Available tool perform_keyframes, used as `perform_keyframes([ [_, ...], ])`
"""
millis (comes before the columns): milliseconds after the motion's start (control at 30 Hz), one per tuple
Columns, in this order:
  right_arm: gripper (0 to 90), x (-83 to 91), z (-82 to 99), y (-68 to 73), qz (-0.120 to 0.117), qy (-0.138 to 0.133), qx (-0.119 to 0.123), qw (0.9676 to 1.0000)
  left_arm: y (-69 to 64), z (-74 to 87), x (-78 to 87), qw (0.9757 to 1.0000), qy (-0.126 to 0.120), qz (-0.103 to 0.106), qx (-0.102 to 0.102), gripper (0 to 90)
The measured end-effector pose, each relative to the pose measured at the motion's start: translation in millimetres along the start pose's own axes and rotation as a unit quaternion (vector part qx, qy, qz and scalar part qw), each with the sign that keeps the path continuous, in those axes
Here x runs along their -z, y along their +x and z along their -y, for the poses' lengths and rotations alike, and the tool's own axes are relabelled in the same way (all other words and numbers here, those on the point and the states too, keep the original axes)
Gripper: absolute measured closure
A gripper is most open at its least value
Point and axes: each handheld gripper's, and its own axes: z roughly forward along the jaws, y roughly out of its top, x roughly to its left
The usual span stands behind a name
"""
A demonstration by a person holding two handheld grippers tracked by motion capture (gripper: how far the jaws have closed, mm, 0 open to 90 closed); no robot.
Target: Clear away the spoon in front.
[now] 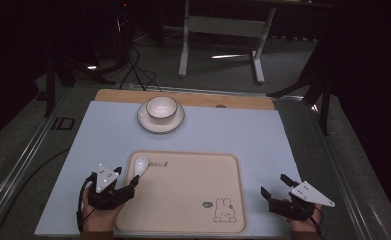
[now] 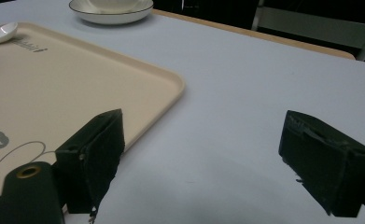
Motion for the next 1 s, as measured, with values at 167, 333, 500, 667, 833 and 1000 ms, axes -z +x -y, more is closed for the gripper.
perform_keyframes([
  [167,14.1,0.8,-0.3,-0.1,0.000,-0.001,-0.001,1.0000,16.7,-1.7,-4.1,0.9999,-0.006,0.005,-0.007,35.0],
  [333,14.1,1.7,-0.6,-0.3,0.001,-0.003,-0.001,1.0000,34.4,1.6,-8.2,0.9998,-0.011,-0.013,-0.011,33.6],
  [500,14.1,3.4,-0.8,-1.3,0.002,-0.005,0.000,1.0000,52.5,3.7,-6.4,0.9991,-0.034,-0.024,0.005,33.6],
  [667,14.1,6.9,-0.5,-3.7,0.007,-0.012,-0.005,0.9999,63.5,5.0,-2.3,0.9978,-0.054,-0.037,0.005,33.5],
  [833,14.1,9.7,0.0,-5.9,0.009,-0.017,-0.009,0.9998,76.1,8.3,-2.5,0.9970,-0.054,-0.052,0.017,32.9],
  [1000,14.1,10.9,0.4,-7.9,0.011,-0.016,-0.013,0.9997,86.0,11.0,-3.7,0.9961,-0.052,-0.065,0.030,32.2],
])
